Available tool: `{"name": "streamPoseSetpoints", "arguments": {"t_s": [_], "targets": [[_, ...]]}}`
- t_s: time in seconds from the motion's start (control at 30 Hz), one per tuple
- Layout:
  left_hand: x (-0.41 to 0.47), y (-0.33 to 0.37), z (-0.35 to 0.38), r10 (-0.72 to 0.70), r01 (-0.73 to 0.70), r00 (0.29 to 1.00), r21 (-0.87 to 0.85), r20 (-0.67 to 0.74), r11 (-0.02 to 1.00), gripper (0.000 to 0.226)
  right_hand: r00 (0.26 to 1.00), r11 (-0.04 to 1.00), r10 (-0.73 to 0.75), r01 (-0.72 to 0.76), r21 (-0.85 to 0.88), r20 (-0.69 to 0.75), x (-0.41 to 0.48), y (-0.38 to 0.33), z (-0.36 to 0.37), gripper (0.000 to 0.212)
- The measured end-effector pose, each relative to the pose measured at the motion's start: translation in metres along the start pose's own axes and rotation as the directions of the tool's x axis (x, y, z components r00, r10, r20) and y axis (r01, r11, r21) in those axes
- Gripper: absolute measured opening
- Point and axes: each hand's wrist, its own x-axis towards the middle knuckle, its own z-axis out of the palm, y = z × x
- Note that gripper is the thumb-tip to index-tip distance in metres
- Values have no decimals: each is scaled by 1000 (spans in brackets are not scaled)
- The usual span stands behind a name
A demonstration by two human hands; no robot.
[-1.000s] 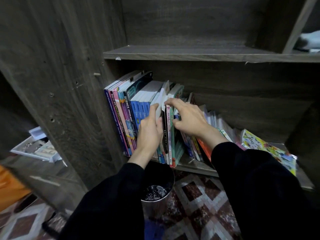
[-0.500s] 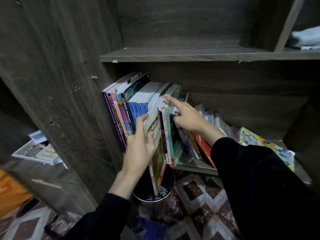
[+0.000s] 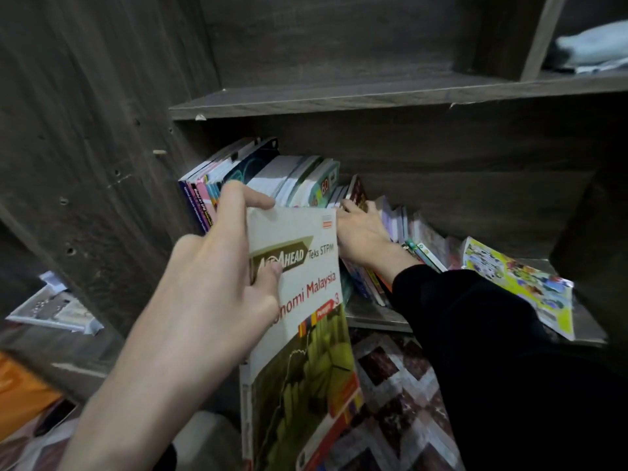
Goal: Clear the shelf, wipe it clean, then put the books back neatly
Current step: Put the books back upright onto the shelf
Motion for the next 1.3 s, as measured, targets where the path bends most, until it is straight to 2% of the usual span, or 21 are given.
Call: {"name": "streamPoseSetpoints", "arguments": {"t_s": [0.2, 0.4, 0.53, 0.67, 0.87, 1.3], "targets": [[8, 4, -1, -1, 4, 996, 29, -84, 1000, 43, 998, 992, 50, -55, -113, -47, 5, -6, -3, 36], [21, -1, 2, 29, -35, 987, -31, -159, 999, 42, 986, 982, 121, -136, -132, -117, 5, -2, 6, 29], [33, -5, 5, 29, -40, 990, -81, -140, 996, 41, 969, 977, 163, -185, -109, -184, -1, 15, 7, 25], [38, -13, 12, 9, -19, 993, -86, -122, 996, 42, 975, 976, 164, -183, -119, -150, -2, 14, 3, 37], [36, -20, 22, -19, 12, 998, -102, -64, 995, 41, 981, 978, 159, -172, -119, -114, 3, -5, 9, 29], [69, -19, 30, 71, -84, 989, -106, -128, 991, 40, 960, 978, 202, -210, -22, -192, -11, 26, -3, 29]]}}
